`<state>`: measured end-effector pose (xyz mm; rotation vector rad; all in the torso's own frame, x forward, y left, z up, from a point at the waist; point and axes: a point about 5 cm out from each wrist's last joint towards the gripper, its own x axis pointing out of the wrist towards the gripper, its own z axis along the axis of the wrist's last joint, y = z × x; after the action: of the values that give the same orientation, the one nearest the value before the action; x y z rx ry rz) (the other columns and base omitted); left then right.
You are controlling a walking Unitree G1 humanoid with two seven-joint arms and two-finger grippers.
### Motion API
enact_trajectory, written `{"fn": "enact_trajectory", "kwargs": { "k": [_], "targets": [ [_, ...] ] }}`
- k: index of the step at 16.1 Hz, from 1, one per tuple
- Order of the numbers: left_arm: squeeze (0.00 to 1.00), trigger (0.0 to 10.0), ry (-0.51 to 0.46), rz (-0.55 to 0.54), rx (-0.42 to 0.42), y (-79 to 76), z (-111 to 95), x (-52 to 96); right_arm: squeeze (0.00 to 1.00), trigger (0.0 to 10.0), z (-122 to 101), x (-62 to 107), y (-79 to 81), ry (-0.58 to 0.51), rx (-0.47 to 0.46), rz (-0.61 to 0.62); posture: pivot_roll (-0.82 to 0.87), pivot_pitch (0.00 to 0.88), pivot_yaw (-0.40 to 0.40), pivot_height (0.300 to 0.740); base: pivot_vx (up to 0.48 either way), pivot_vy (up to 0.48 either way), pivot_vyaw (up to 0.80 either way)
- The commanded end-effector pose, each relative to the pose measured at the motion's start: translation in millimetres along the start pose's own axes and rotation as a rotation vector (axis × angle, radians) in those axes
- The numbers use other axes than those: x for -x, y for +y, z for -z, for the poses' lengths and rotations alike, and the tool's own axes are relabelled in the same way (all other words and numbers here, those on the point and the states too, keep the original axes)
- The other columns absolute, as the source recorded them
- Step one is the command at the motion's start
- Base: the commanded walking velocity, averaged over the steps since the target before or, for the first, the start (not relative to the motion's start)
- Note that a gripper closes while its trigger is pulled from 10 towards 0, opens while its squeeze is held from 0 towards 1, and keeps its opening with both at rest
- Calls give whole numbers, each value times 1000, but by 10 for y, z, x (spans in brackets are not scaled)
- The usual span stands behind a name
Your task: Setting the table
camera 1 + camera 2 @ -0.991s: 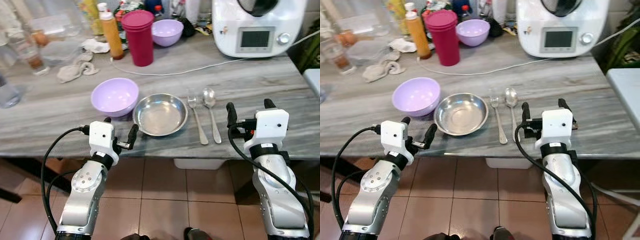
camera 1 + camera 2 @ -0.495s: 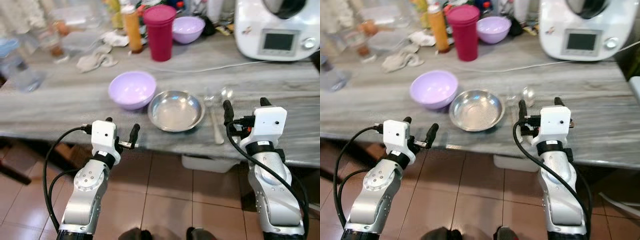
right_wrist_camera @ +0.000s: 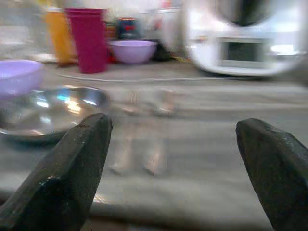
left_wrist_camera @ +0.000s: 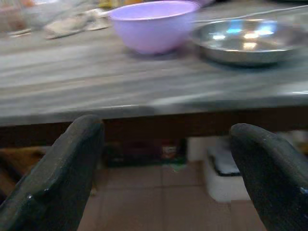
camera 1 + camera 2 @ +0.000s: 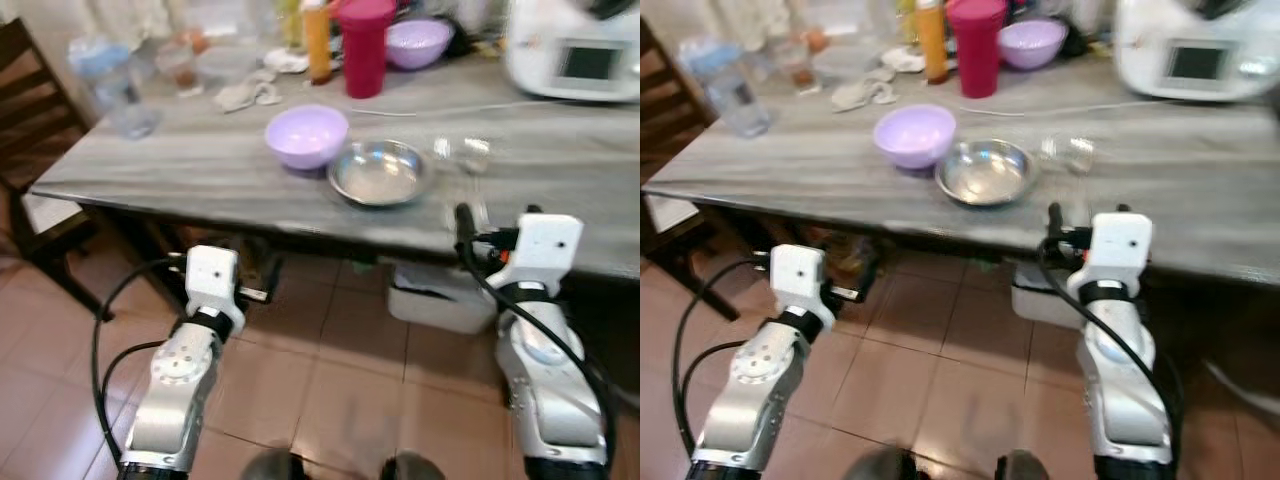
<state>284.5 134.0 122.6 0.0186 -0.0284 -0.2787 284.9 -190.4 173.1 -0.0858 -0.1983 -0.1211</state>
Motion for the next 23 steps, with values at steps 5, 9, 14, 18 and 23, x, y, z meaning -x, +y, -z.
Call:
{"fn": "enact_trajectory", "kwargs": {
  "k": [5,9,14,18,23],
  "targets": [
    [0,10000,17,-3,-6,24,29,-1,0,10000,71,-10,11,24,16,15,-205,122,98,740,-343,0,0],
    [0,10000,21,9,-2,-10,46,-5,0,10000,129,14,41,42,17,-2,-205,124,94,740,-368,0,0],
    [0,10000,18,17,1,-25,49,-4,0,10000,143,33,61,51,2,-30,-202,122,92,740,-374,0,0],
    [0,10000,-1,51,8,-28,37,-16,0,10000,143,37,105,42,-8,-60,-202,114,96,740,-91,0,0],
    [0,10000,-33,82,14,-39,-5,-30,0,10000,228,71,145,76,-5,-76,-199,109,96,740,0,0,0]
  ]
}}
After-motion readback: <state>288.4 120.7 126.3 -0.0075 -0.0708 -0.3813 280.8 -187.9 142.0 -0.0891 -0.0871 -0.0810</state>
